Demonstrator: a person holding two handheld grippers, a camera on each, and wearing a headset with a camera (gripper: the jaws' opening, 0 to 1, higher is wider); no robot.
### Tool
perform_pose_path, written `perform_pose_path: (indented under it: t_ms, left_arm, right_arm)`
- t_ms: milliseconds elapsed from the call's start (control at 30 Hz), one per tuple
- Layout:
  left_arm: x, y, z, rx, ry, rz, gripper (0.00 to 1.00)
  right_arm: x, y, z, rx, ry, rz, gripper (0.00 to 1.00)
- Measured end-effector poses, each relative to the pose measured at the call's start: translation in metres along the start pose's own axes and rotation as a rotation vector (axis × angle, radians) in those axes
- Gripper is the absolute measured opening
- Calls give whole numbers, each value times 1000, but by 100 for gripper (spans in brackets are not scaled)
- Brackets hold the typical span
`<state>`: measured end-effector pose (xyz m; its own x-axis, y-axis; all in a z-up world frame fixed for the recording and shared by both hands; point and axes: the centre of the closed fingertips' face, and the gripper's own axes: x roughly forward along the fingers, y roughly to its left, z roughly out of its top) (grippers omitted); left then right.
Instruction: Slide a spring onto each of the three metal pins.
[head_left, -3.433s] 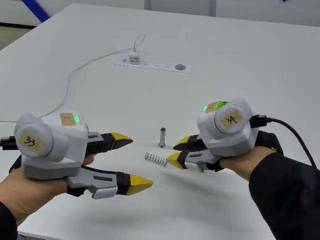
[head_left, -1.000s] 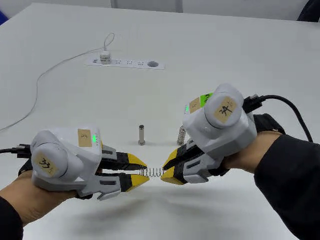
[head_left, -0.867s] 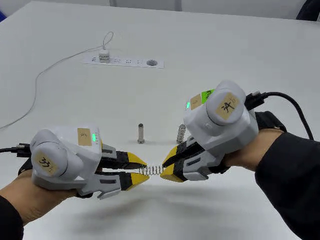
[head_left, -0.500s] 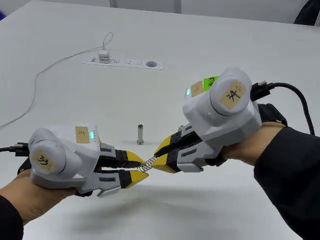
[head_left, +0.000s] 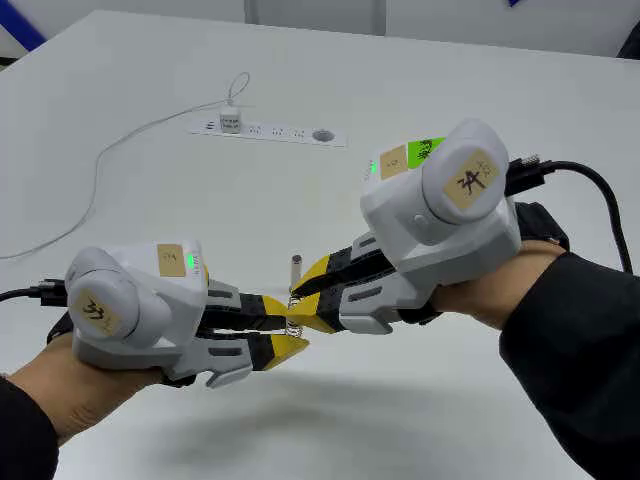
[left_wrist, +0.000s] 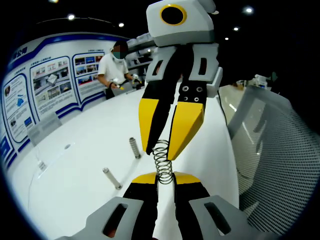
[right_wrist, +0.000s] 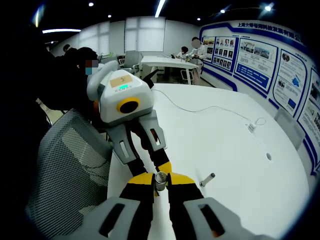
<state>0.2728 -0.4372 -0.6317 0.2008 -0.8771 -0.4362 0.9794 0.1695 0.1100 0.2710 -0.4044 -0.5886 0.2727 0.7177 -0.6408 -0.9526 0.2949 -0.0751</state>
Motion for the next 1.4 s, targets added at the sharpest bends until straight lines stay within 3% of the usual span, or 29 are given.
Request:
perform_pose_path:
  t_ms: [367,667,867,1033,1400]
  left_arm:
    - [-1,2,2,-5,6,21,12]
    - [-9,6,-1,-62,3,49,25]
    - [-21,13,-7,-114,-7,90,33]
    - [-33,19,-6,-183,-44,135,41]
    - [-45,19,-5,-225,-69,177,50]
  right_arm:
    - [-2,-3,3,-16,-21,3,11]
    - [-2,-8,5,-16,-21,2,11]
    - [-6,-27,9,1,-34,-35,11]
    - [-9,-49,14,18,-53,-92,11]
    - [3,-91,17,53,-79,-186,11]
